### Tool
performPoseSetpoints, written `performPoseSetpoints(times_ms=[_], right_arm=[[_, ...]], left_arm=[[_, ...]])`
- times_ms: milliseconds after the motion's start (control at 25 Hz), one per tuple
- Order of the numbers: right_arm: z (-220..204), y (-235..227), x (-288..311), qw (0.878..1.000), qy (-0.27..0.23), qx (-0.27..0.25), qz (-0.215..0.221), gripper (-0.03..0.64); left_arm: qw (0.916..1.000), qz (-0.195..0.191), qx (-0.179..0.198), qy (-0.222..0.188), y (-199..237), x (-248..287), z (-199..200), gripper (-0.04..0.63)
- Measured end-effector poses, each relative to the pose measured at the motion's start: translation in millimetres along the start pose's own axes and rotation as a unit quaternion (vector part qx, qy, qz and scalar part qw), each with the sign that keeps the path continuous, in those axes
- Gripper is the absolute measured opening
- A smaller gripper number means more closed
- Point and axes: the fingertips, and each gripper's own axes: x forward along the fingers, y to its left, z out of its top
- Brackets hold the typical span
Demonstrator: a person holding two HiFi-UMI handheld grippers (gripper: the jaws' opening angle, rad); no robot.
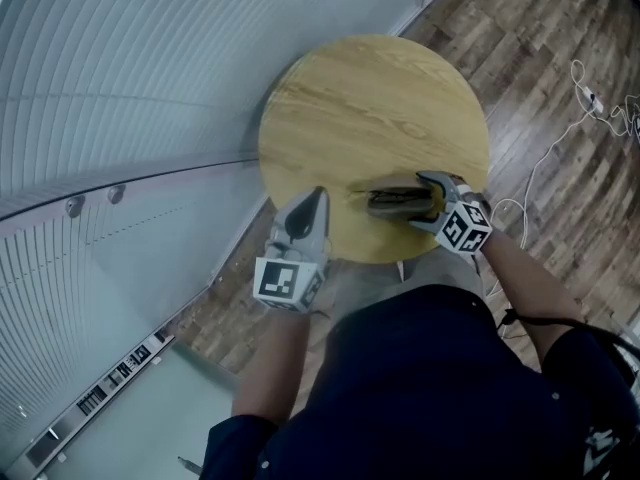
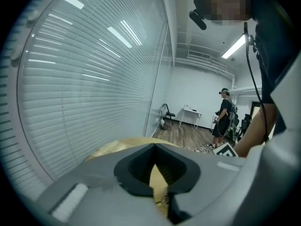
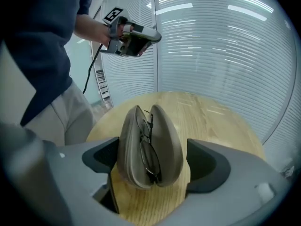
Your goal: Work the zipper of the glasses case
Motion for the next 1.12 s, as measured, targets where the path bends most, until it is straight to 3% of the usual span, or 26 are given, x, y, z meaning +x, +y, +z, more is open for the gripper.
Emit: performPoseSetpoints(times_ms=[240, 400, 480, 800, 1120], right_arm=[[5.8, 0.7, 15.9, 1.000, 0.003, -0.001, 0.028, 0.438], [11.8, -7.0, 12.3, 0.999, 0.004, 0.004, 0.033, 0.316], [8.4, -11.2, 14.3, 0.999, 0.021, -0.006, 0.029, 0.287], [-18.0, -9.8, 47.1, 0.993, 0.108, 0.002, 0.053, 0.336], [-9.1, -3.7, 47.3, 0.995, 0.080, 0.026, 0.045, 0.304]], left_arm=[[1.0000, 0.002, -0.002, 0.009, 15.3, 1.3, -3.9, 0.002], [0.9998, 0.015, -0.008, 0.012, 26.8, -3.1, -5.5, 0.002], [0.9996, 0.020, -0.015, 0.009, 28.8, -3.9, -3.6, 0.002], [0.9995, 0.025, -0.019, 0.002, 32.6, -7.8, -3.1, 0.002], [0.9989, 0.033, -0.030, 0.012, 42.3, -20.3, -15.8, 0.002]])
